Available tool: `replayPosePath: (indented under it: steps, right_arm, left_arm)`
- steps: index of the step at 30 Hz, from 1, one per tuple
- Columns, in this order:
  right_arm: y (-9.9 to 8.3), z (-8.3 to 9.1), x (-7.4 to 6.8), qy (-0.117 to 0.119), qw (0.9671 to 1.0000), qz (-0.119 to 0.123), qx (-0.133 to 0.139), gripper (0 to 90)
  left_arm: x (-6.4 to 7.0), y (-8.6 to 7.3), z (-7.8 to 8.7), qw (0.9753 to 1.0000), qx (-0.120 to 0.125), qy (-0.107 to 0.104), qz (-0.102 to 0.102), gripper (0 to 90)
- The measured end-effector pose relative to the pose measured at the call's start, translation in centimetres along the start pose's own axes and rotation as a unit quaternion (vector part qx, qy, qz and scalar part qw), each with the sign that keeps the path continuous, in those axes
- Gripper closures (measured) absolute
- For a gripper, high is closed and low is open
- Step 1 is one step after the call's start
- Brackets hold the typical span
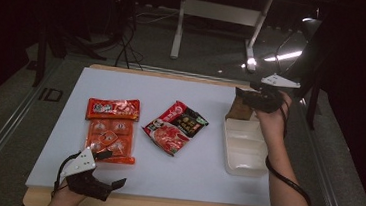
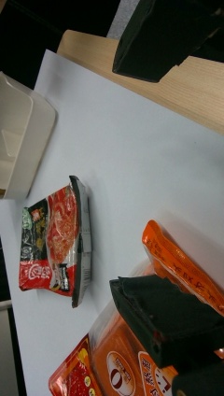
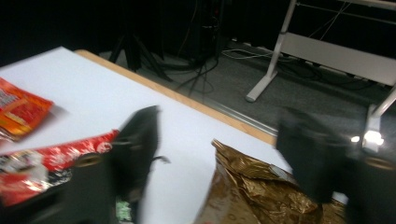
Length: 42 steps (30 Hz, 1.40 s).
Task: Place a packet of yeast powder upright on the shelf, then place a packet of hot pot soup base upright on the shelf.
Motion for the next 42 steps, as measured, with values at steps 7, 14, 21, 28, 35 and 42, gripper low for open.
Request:
replayPosePath:
  steps: [7,14,21,28,35,42]
  right_arm:
    - [0.4,1.9,-2.5,0.043,0.9986,-0.031,0.0,11.1]
    - [-0.7,5.4,-6.2,0.107,0.9933,-0.015,0.042,13.5]
    - [-3.0,8.7,-9.1,0.128,0.9897,0.0,0.065,15.1]
    - [-6.1,10.9,-10.7,0.117,0.9925,-0.002,0.037,13.5]
    - [-6.7,12.5,-11.5,0.127,0.9908,-0.013,0.044,13.8]
    - [-6.9,13.2,-12.4,0.118,0.9919,0.009,0.046,13.7]
  left_arm:
    - [-0.1,0.0,0.0,0.9999,0.005,-0.001,0.01,1.3]
    - [-0.1,0.1,-0.1,0.9994,0.014,-0.023,0.023,1.3]
    - [0.2,0.5,-0.3,0.9988,-0.006,-0.034,0.034,1.3]
    - [0.4,1.1,-0.9,0.9983,-0.029,-0.045,0.023,1.3]
    - [-0.1,1.9,-1.2,0.9983,-0.03,-0.046,0.022,3.0]
    - [-1.8,3.7,-1.8,0.9989,-0.02,-0.031,0.031,7.2]
Point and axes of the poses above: each handheld gripper's, and its own axes: z roughly backward along the jaws, y roughly out of its top, x roughly to its right, the point moved 6 cm from there along -z, roughly forward along the jaws, and after that the axes turned 3 degrees about -z, right-handed, at the moved point
